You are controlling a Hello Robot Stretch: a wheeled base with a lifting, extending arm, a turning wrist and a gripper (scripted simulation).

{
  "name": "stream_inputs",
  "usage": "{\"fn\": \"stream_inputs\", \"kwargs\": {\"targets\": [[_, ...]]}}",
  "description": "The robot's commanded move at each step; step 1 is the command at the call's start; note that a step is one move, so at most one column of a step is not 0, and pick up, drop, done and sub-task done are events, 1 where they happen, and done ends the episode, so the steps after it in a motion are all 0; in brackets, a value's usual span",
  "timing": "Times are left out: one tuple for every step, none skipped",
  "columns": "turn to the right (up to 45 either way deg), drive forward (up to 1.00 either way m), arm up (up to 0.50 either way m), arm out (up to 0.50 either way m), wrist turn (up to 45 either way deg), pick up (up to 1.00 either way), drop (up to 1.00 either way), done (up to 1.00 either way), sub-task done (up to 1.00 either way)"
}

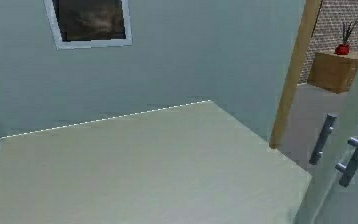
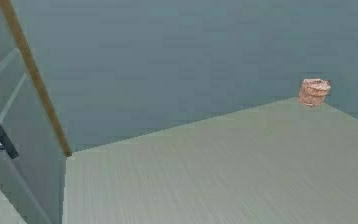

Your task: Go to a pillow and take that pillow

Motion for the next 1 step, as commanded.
{"fn": "stream_inputs", "kwargs": {"targets": [[-3.0,0.0,0.0,0.0,0.0,0.0,0.0,0.0,0.0]]}}
